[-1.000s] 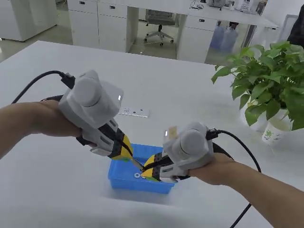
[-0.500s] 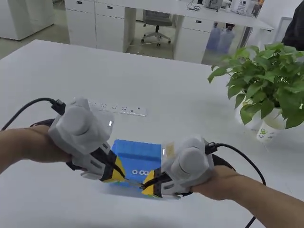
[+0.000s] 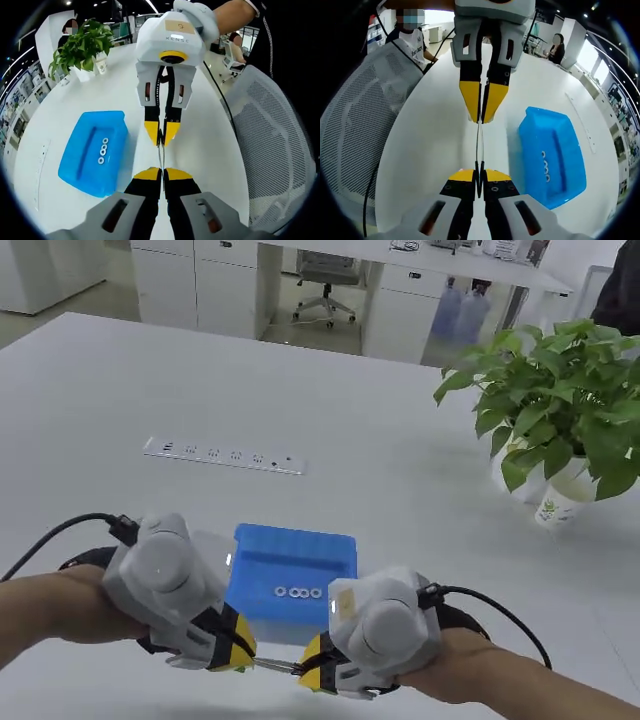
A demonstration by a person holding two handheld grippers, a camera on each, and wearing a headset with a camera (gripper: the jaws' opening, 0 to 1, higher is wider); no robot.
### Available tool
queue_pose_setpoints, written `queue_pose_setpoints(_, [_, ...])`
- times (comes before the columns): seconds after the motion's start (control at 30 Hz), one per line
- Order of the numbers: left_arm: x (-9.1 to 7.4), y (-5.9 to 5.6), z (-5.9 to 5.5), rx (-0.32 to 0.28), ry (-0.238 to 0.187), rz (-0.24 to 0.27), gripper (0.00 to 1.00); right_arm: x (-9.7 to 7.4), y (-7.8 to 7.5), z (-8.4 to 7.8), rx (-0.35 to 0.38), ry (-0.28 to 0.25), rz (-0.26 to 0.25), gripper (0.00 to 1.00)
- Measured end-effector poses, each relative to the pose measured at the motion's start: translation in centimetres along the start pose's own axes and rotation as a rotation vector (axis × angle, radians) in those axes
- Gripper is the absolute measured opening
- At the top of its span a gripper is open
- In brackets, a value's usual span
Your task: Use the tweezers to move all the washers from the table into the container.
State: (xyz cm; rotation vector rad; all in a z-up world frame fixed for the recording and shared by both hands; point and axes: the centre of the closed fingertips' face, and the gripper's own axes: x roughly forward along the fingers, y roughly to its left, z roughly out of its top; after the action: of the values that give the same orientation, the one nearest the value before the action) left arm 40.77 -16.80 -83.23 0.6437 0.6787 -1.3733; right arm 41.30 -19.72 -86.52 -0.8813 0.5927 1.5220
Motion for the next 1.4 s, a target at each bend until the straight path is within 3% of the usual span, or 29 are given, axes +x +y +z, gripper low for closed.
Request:
queue_pose_setpoints(0.23, [1.6, 0.0, -1.6, -0.022, 0.036, 0.005, 0.06, 1.1, 0.4, -0.9, 0.047, 0.002, -0.001, 0.07])
queue_pose_setpoints(0.53, [2.4, -0.2, -3.2, -0.047, 0.079, -0.01, 0.06, 2.2, 1.1, -1.1, 0.113, -0.001, 0.034, 0.08])
queue_pose_setpoints(0.9, [2.8, 0.0, -4.0, -0.061, 0.097, -0.02, 0.07, 2.4, 0.8, -0.9, 0.105, -0.002, 0.04, 0.11])
queue_pose_setpoints(1.13, [3.0, -0.1, -4.1, -0.068, 0.103, -0.036, 0.07, 2.3, 0.7, -1.0, 0.163, -0.021, 0.053, 0.12])
queue_pose_setpoints(1.4, [2.9, -0.4, -4.1, -0.082, 0.103, -0.041, 0.09, 2.2, 0.8, -0.9, 0.166, -0.021, 0.055, 0.14])
